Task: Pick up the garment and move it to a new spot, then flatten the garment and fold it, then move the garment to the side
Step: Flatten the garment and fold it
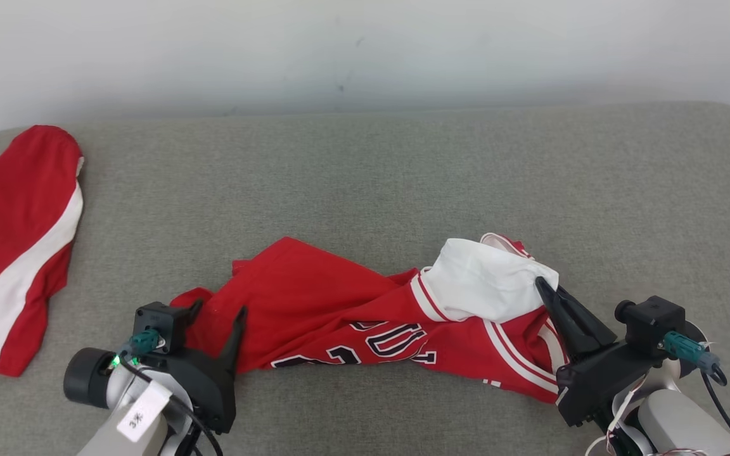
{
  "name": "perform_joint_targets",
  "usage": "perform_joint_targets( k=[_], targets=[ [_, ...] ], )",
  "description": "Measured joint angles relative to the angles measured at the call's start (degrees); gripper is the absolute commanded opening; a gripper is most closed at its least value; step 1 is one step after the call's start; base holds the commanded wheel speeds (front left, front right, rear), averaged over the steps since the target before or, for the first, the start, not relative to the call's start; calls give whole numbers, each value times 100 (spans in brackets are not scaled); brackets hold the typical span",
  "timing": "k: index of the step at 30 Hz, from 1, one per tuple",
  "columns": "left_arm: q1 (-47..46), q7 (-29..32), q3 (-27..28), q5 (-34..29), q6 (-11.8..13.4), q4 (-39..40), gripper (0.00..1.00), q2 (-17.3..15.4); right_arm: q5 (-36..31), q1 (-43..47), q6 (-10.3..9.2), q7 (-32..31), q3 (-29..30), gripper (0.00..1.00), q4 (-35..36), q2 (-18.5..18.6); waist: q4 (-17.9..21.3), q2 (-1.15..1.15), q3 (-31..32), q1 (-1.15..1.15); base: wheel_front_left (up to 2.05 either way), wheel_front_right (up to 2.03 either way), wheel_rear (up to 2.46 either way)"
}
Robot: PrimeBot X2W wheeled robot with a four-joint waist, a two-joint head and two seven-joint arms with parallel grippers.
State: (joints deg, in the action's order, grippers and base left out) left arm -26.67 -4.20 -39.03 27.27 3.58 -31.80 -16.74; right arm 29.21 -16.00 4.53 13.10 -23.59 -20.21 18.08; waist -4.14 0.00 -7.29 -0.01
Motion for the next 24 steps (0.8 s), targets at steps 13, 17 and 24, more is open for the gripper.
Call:
perform_joint_targets(
  k=[13,17,24],
  targets=[
    [-162,424,-4,21,59,-277,0,-5,0,-74,0,2,60,0,-38,49,98,0,-70,0,0,0,0],
    [-206,416,23,32,60,-223,0,31,0,-80,0,3,90,0,-48,65,60,0,-53,0,0,0,0],
    [-527,231,732,566,43,-75,0,-125,-52,-719,101,-8,-20,0,-134,68,24,1,-24,0,0,0,0]
  ],
)
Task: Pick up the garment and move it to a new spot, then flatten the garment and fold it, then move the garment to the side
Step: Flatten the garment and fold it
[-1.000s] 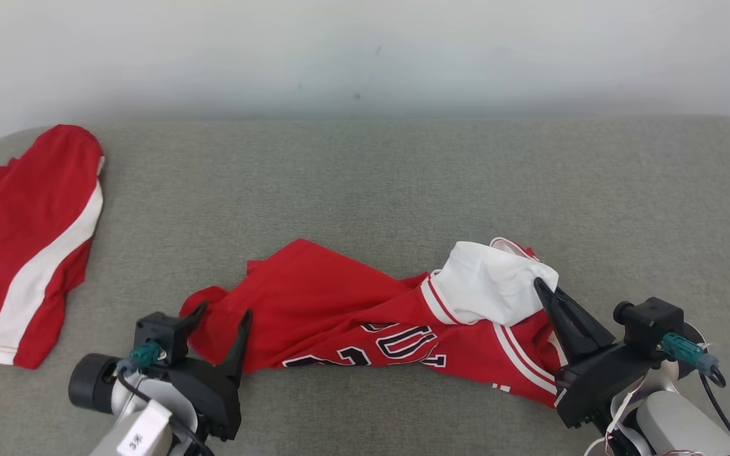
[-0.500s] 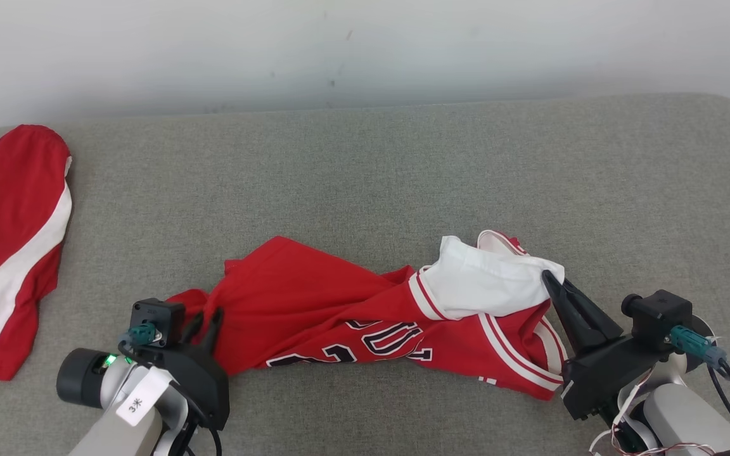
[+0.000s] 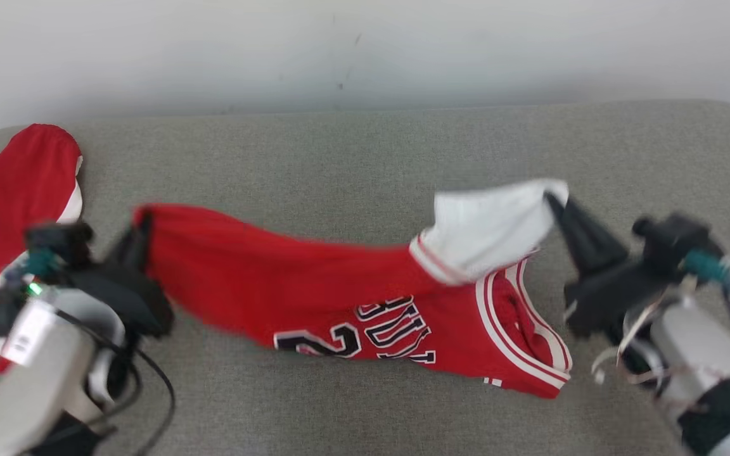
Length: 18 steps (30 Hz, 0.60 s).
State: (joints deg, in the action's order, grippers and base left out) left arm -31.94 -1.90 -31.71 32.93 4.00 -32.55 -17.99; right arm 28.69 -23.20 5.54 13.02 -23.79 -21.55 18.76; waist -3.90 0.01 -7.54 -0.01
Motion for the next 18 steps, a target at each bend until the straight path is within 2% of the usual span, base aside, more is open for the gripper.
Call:
perform_joint_targets(
  k=[3,5,8,11,14,18],
  targets=[
    [-408,-175,353,103,2,181,0,-245,-25,-730,21,9,137,0,26,32,-13,0,17,0,0,0,0],
    [-614,-435,588,165,52,426,0,-277,-55,-1266,49,42,290,0,23,140,-32,0,67,0,0,0,0],
    [-497,-654,690,170,82,660,0,-276,-43,-1334,53,98,365,0,12,137,-50,0,151,1,0,0,0],
    [68,-719,576,196,107,825,0,-169,62,-914,101,114,304,0,-58,123,-60,0,259,1,0,0,0],
    [892,-711,305,240,110,901,0,2,169,-70,102,110,120,0,-198,120,-60,0,362,1,0,0,0],
    [1591,-653,36,355,110,922,0,27,345,723,110,110,27,0,-325,91,-13,0,449,2,0,0,0]
  ],
)
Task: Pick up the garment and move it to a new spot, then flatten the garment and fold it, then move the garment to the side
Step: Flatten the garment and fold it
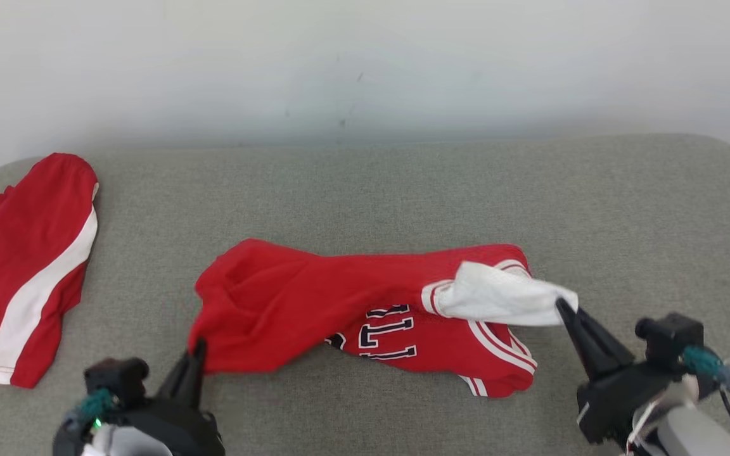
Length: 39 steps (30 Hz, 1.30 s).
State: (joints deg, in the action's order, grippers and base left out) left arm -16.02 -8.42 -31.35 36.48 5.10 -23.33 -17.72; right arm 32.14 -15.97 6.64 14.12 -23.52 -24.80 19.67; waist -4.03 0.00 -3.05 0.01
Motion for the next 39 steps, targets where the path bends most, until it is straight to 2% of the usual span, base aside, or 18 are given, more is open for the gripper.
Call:
perform_joint_targets(
  k=[8,12,14,16,20,22,25,28,31,33,35,39],
  targets=[
    [576,214,-319,-3,-18,388,0,-19,208,667,41,0,-108,0,-23,13,88,0,141,0,0,0,0],
    [615,453,-336,105,-182,550,0,-65,221,578,42,-141,-192,0,93,23,153,0,64,0,0,0,0],
    [427,664,-230,439,-372,550,0,-37,378,364,42,-300,-174,0,86,-2,184,0,-25,0,0,0,0],
    [-37,883,-49,706,-520,460,0,29,360,-83,42,-526,-235,0,-12,0,217,0,-140,0,0,0,0],
    [-1589,1503,328,1017,-569,-170,0,52,504,-1418,43,-1085,-196,0,-401,-183,288,1,-414,-2,0,0,0],
    [-2527,1797,339,814,-571,-488,0,-65,658,-2292,43,-1358,-119,0,-641,-382,321,1,-562,-2,0,0,0],
    [-4047,2068,643,767,-536,-861,0,-4,555,-3947,42,-1693,91,0,-993,-514,364,2,-797,-3,0,0,0],
    [-5221,1960,996,475,-394,-828,0,125,352,-5176,-169,-1562,723,0,-912,-492,381,2,-1041,-3,0,0,0],
    [-6288,1578,1102,419,-388,-681,0,293,285,-6255,-125,-1210,749,0,-828,-476,358,2,-1293,-3,0,0,0],
    [-6596,1447,1082,314,-470,-524,0,282,236,-6678,-57,-1026,670,0,-604,-435,317,0,-1453,-2,0,0,0],
    [-6484,1328,1115,314,-516,-450,0,192,149,-6728,-8,-889,520,0,-453,-394,258,0,-1615,0,0,0,0],
    [-5694,858,1148,360,-622,-633,0,172,179,-6030,44,-541,238,0,-677,-366,117,2,-1891,-4,0,0,0]
  ],
)
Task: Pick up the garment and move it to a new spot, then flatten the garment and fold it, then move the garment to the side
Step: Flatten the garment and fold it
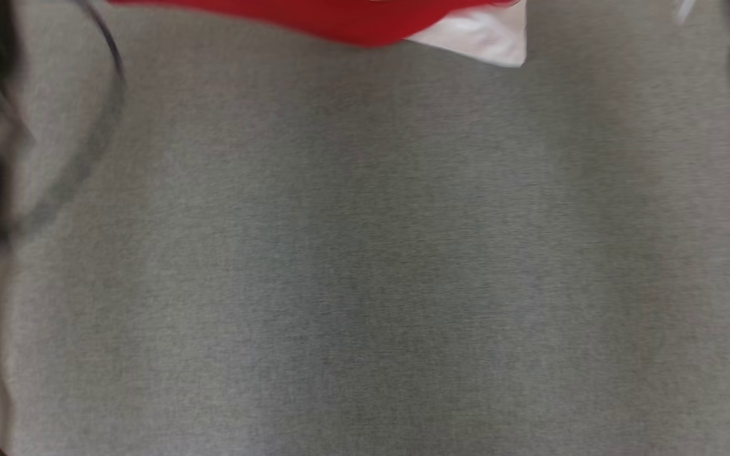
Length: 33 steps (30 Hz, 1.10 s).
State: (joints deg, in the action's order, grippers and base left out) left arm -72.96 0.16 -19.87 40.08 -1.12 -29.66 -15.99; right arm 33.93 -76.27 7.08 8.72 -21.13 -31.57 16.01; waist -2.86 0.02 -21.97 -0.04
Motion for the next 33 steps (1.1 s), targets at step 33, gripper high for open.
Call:
perform_joint_targets(
  k=[33],
  targets=[
    [5988,-1187,-591,561,-292,-308,0,501,1026,6885,0,546,-839,0,694,1054,-150,-3,1960,6,0,0,0]
  ],
)
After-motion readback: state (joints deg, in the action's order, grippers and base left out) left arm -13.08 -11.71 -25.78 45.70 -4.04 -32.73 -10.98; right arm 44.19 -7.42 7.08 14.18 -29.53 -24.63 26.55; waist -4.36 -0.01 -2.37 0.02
